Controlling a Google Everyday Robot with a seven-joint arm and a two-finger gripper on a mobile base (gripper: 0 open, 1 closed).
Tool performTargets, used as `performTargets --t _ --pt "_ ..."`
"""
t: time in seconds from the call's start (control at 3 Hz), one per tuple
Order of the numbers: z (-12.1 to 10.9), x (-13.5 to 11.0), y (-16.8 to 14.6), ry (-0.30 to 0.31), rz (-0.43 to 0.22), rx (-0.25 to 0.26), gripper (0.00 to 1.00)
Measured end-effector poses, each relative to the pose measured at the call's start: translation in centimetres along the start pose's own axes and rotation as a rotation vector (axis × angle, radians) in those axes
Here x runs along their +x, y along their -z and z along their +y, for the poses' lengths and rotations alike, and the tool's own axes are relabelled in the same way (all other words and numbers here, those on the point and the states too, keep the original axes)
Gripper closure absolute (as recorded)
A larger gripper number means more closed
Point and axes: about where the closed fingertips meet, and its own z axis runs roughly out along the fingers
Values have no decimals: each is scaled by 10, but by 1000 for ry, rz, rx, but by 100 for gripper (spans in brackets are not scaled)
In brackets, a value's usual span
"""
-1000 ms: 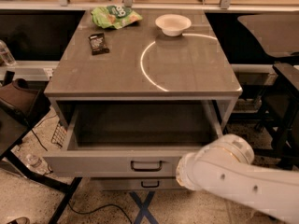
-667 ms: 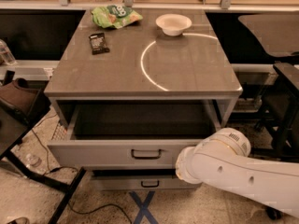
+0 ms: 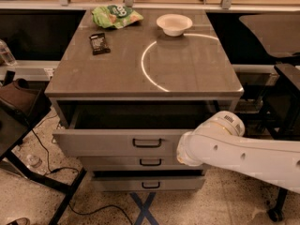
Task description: Close top drawer
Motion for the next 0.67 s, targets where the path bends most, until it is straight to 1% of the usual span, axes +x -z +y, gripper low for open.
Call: performTargets --t 0.67 --pt "-51 12 -15 -8 8 34 100"
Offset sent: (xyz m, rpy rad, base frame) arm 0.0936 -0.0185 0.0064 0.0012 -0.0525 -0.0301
